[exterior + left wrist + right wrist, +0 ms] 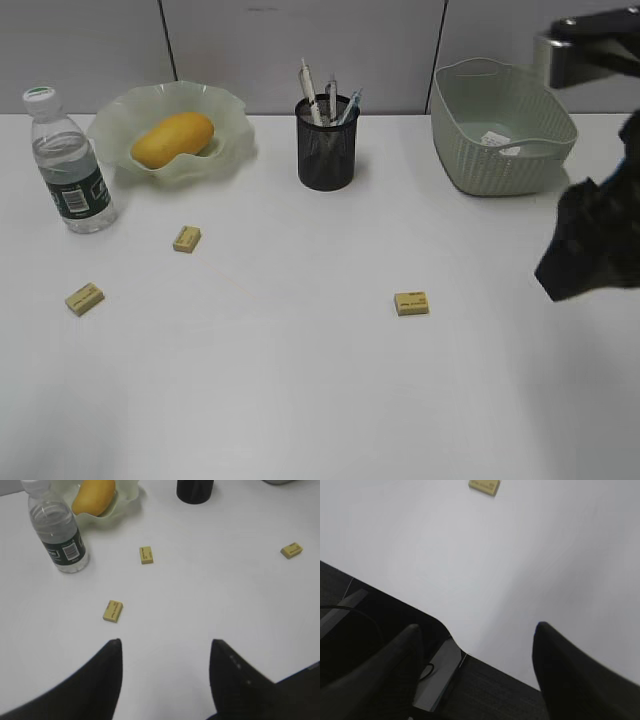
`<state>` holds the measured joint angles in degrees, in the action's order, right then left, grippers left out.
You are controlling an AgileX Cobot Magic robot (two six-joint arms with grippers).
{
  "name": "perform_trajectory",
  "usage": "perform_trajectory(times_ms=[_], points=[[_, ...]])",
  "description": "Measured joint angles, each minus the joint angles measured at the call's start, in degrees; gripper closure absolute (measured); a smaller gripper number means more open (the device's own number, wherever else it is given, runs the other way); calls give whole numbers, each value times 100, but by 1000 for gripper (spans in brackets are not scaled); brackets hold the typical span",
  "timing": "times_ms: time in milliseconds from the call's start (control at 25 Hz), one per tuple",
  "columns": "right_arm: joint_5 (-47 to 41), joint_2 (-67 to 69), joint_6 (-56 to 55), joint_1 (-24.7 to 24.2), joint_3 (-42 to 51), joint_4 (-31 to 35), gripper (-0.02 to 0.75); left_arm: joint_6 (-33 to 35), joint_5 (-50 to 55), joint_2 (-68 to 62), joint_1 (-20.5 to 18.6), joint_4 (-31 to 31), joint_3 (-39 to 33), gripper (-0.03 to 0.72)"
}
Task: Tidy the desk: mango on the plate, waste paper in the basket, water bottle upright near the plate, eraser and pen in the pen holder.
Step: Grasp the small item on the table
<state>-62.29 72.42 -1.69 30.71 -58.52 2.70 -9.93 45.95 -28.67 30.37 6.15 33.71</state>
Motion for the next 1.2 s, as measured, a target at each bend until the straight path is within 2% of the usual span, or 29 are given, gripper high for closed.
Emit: perform_trajectory(times_ms=[160,480,880,1040,1200], points=[[134,-794,0,0,715,0,174,0,-187,-624,0,34,0,227],[178,-2477,-83,0,1842,0,174,0,-426,-2355,0,543,43,223],[241,-4477,-103,0,2742,-19,174,10,-398,-4393,-12,1044,959,223],[268,-4825,-103,0,2767,-83,174,23,-172,-5139,-236,1062,1445,223],[268,-4873,-109,0,2785,-237,174,240,-59,-5834,-726,1003,1859,226]])
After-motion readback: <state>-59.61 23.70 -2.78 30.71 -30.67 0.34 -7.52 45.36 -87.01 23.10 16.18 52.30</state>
